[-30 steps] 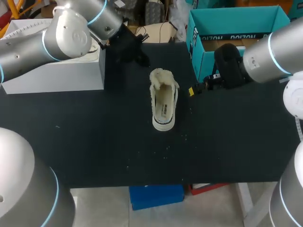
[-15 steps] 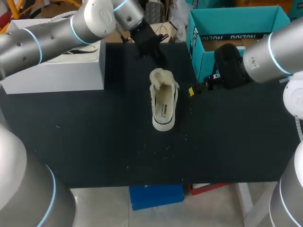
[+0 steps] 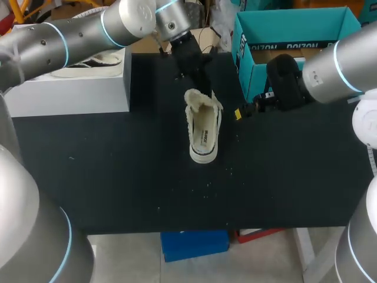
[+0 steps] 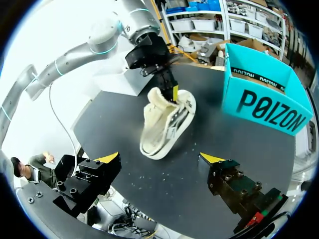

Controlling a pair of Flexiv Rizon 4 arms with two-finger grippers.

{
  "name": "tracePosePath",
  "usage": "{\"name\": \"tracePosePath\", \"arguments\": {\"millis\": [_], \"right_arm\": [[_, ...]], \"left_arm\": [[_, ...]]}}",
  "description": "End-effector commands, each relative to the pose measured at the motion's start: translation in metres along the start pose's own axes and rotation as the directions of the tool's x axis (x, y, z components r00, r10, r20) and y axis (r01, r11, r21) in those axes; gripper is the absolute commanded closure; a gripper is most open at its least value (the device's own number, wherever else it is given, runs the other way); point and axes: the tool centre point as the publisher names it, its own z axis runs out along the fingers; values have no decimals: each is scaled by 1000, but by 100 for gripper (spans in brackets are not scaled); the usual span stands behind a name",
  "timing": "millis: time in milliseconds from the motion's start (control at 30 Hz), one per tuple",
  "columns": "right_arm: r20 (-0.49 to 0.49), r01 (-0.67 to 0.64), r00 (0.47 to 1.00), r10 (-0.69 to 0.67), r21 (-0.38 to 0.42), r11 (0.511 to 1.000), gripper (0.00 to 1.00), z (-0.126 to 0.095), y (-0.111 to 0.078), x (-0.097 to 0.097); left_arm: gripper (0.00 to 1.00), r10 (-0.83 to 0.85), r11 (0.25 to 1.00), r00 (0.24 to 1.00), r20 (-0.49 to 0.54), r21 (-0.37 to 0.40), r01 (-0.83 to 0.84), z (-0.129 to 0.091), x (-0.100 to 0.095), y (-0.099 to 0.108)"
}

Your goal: Take the shoe out of the shoebox, open the shoe tongue, remove and reinsert the insole, then place the shoe into the shoebox

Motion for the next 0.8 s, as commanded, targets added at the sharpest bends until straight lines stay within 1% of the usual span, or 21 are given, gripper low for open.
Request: {"name": "tracePosePath", "arguments": {"millis": [33,133,300,367,433,533,600,700,800], "right_arm": [[1,-1,1000,1,1,1000,0,1,0,1],[1,-1,1000,1,1,1000,0,1,0,1],[1,-1,1000,1,1,1000,0,1,0,1],[1,-1,1000,1,1,1000,0,1,0,1],[1,-1,1000,1,1,1000,0,1,0,1],[1,-1,1000,1,1,1000,0,1,0,1],[1,-1,1000,1,1,1000,0,1,0,1],[1,-1,1000,1,1,1000,0,1,0,1],[1,-1,1000,1,1,1000,0,1,0,1]], "left_arm": [[100,-7,1000,1000,-14,11,7,13,2,-2],[100,-12,1000,1000,-22,28,12,23,5,-5],[100,-20,999,999,-28,50,21,35,8,-2],[100,-19,998,999,-29,52,21,38,6,0],[100,-3,999,1000,-21,43,4,36,-1,1],[100,41,999,999,7,1,-41,22,-12,-3],[100,63,997,998,31,-37,-62,6,-16,-5],[100,58,993,997,55,-102,-52,-19,-12,-7],[100,40,985,997,59,-172,-30,-41,3,-6]]}}
